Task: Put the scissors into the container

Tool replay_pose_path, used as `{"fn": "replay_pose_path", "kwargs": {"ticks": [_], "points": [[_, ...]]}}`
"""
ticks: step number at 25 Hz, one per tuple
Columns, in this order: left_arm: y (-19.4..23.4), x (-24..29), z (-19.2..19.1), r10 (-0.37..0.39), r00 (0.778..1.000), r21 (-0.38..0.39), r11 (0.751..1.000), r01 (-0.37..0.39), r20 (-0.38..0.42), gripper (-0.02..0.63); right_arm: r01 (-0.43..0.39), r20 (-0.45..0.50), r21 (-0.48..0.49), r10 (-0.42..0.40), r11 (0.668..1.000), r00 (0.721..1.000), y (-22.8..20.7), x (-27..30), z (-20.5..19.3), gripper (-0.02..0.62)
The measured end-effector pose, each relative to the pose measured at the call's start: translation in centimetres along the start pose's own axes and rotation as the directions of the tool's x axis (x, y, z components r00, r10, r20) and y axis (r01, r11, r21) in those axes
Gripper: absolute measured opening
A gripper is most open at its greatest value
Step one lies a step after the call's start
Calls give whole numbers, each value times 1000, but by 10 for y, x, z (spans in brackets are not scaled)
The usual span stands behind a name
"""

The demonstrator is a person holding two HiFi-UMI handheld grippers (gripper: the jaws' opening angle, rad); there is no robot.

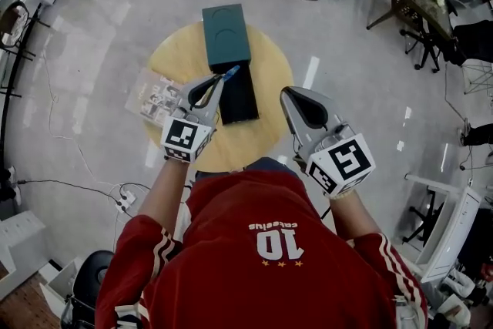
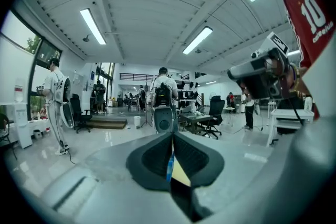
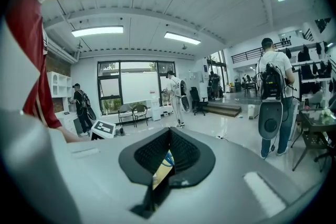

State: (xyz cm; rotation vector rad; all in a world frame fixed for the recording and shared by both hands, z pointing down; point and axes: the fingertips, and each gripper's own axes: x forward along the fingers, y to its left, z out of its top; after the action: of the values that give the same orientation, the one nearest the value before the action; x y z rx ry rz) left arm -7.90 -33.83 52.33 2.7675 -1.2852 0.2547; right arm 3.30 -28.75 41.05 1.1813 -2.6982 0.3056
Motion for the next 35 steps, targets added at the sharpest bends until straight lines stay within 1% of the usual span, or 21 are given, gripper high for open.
{"fn": "replay_pose_path", "kwargs": {"ticks": [6, 9, 15, 21, 24, 28, 35], "points": [[1, 26, -39, -30, 998, 102, 994, 35, -48, 12, 24, -16, 3, -24, 1000, 1000, -4, 2, -5, -9], [0, 37, -55, -43, 997, 128, 990, 51, -67, 12, 35, -23, 5, -35, 999, 999, -8, 2, -8, -9], [5, 53, -84, -47, 992, 111, 992, 60, -117, 12, 49, -37, 7, -48, 999, 998, -13, 3, -10, -9], [10, 64, -120, -39, 981, 131, 989, 65, -188, 12, 57, -50, 12, -56, 998, 997, -12, 2, -14, -9], [8, 70, -131, -46, 977, 149, 986, 78, -210, 13, 64, -59, 15, -63, 998, 996, -16, 2, -17, -9], [6, 74, -147, -46, 971, 146, 986, 82, -235, 14, 62, -71, 12, -61, 998, 996, -15, 5, -21, -9], [-4, 72, -171, -80, 958, 71, 992, 104, -276, 17, 57, -79, 21, -55, 998, 995, -14, 8, -25, -9]]}}
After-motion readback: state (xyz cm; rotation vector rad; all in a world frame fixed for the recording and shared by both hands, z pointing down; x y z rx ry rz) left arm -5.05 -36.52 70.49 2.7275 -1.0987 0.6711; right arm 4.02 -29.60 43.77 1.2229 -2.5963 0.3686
